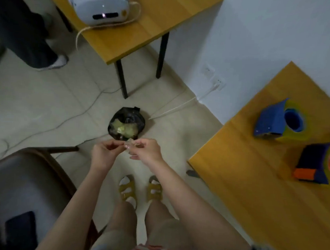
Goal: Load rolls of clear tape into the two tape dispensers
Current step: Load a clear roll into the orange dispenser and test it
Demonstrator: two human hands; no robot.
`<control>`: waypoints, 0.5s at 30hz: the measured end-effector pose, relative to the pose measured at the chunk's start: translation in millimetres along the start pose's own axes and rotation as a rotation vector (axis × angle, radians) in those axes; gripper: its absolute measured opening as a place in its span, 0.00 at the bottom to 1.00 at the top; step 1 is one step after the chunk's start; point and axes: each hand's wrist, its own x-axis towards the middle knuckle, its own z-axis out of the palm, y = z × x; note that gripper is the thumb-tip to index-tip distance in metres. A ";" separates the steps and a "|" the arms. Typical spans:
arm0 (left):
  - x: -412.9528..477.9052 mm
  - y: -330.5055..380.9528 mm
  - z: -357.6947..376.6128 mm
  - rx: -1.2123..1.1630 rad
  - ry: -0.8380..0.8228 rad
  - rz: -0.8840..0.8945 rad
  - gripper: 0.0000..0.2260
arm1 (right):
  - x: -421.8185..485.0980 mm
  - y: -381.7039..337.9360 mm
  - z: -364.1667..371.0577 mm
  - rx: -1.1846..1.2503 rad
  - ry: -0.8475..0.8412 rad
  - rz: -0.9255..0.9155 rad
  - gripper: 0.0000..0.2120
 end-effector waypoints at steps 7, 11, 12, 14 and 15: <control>57.1 -89.8 -5.8 0.124 0.179 -0.042 0.07 | 94.1 46.1 44.7 -0.166 -0.006 0.013 0.09; 110.0 -147.5 -1.1 0.231 -0.003 -0.066 0.13 | 174.7 91.7 56.8 -0.107 0.156 0.056 0.06; 127.0 -165.8 0.3 0.211 -0.004 -0.081 0.13 | 197.0 104.5 57.0 -0.114 0.225 0.056 0.06; 162.8 -202.4 3.7 0.142 0.072 -0.098 0.10 | 242.0 129.3 52.9 -0.123 0.334 0.046 0.07; 176.7 -214.4 5.8 0.104 0.106 -0.102 0.08 | 262.4 138.4 47.9 -0.127 0.370 0.046 0.09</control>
